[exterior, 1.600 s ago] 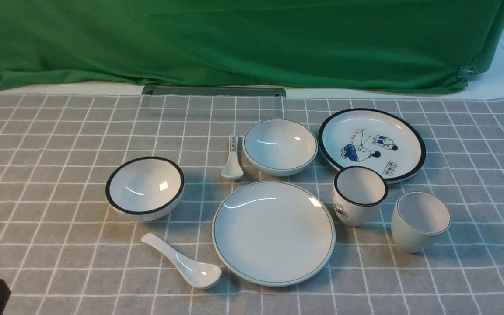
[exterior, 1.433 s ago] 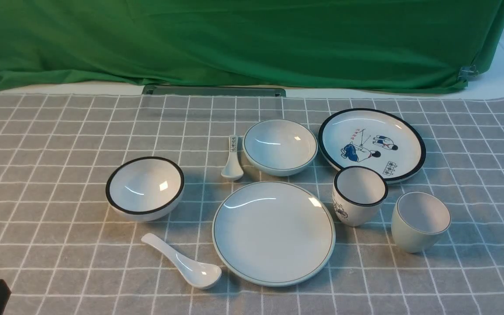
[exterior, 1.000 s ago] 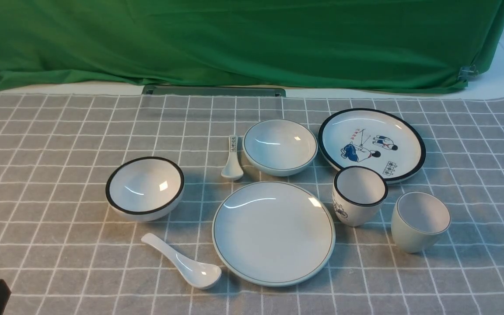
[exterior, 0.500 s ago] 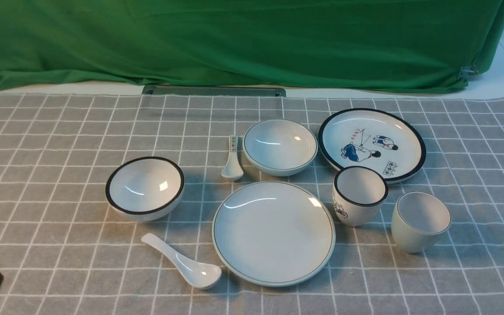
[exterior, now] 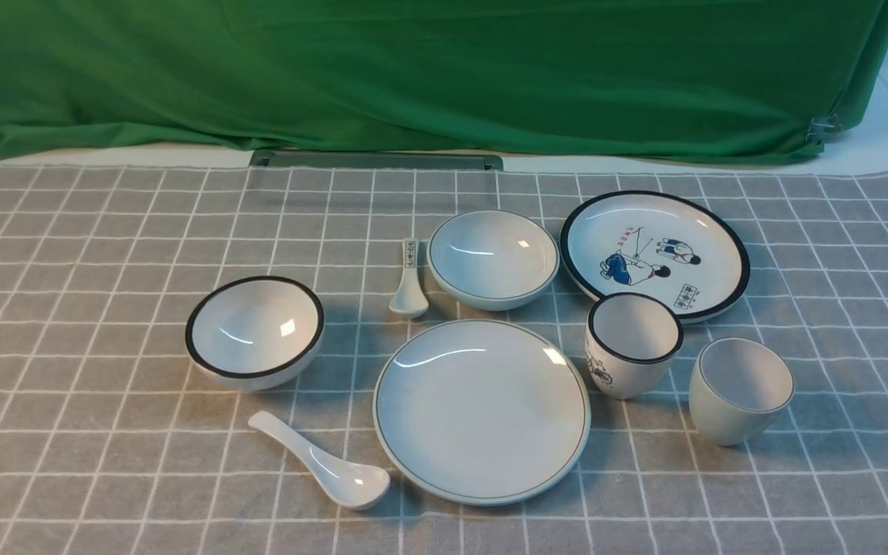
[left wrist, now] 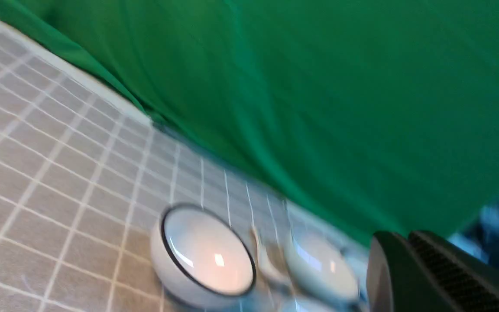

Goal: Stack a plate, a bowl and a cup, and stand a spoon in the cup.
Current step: Use the left arm to grab a blue rice bowl

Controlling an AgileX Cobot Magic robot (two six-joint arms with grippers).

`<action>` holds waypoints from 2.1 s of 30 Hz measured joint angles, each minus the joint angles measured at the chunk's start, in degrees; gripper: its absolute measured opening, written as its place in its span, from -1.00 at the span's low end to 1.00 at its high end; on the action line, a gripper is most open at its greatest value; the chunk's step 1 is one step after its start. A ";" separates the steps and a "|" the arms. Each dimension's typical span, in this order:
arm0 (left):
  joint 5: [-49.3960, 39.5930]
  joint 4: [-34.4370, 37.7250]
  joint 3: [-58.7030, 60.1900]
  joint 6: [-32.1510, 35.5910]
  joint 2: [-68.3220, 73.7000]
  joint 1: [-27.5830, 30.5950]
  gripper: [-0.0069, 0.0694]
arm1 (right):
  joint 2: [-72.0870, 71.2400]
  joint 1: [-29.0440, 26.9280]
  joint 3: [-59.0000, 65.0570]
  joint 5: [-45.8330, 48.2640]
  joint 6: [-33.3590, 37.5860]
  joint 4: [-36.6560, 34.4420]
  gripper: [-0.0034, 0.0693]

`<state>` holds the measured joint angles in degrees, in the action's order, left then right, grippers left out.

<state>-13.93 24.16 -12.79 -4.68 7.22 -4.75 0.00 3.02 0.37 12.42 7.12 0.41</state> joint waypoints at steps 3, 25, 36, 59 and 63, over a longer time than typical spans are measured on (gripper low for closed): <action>-8.93 -0.42 -8.09 9.52 10.20 -3.08 -0.77 | 0.00 0.00 0.00 0.00 0.00 0.00 -0.24; -24.68 1.37 -31.97 28.79 54.45 -16.91 -0.77 | 0.00 0.00 0.00 -3.10 -0.67 -4.26 -0.24; -28.90 0.74 -32.38 33.29 54.81 -16.91 -0.77 | 0.17 0.56 -0.46 -15.57 -30.73 -13.06 -0.29; -40.29 -11.00 -83.20 55.41 103.98 -23.90 -0.77 | 40.40 15.48 -48.85 36.65 7.31 -9.07 -0.55; -44.67 -12.39 -94.57 60.12 112.71 -24.46 -0.62 | 40.40 15.53 -48.85 37.34 8.67 -8.99 -0.53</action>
<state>-58.60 11.77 -107.37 55.44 119.93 -29.21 40.40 18.55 -48.48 49.76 15.79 -8.58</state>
